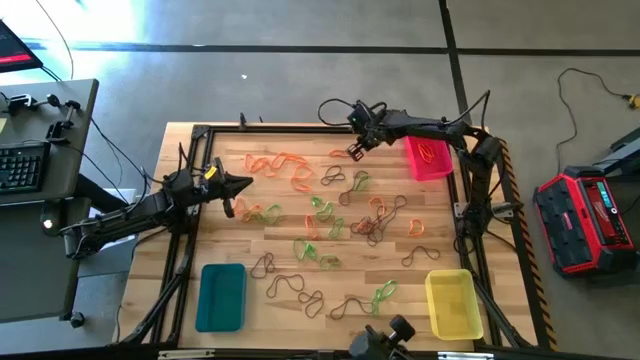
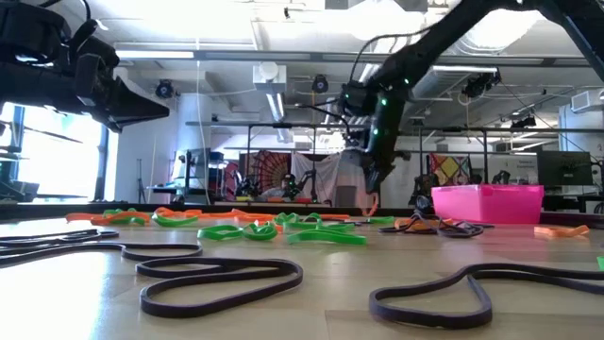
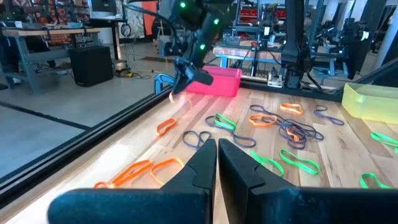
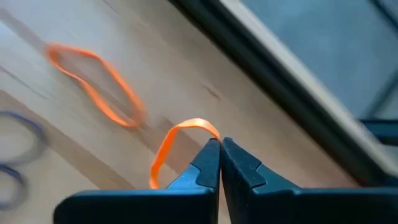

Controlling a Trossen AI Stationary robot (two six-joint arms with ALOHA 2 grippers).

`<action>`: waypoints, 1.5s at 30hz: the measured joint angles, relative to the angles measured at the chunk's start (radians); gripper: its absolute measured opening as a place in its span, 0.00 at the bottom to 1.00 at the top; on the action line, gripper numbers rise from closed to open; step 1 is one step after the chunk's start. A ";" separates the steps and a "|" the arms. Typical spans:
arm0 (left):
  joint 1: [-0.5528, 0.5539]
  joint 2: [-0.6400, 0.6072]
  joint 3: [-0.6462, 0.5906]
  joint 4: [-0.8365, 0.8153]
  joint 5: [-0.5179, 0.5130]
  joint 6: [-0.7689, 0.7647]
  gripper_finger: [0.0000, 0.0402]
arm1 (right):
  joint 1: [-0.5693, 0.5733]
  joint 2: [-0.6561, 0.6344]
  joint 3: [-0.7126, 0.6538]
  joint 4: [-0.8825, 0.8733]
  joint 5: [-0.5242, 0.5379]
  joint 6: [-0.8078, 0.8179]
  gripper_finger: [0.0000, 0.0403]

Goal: Sort rubber bands into baskets
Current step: Put the orange rubber band into the red bin

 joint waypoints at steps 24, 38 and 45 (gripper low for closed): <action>0.000 0.000 0.000 0.002 0.000 -0.010 0.02 | -0.204 -0.288 -0.172 -0.404 0.380 0.000 0.00; 0.000 0.000 0.000 0.002 0.000 -0.028 0.02 | -0.292 -0.288 -0.453 -0.073 0.159 -0.032 0.02; 0.000 0.000 0.000 0.002 0.000 -0.034 0.02 | -0.294 -0.288 -0.438 -0.075 0.131 -0.029 0.17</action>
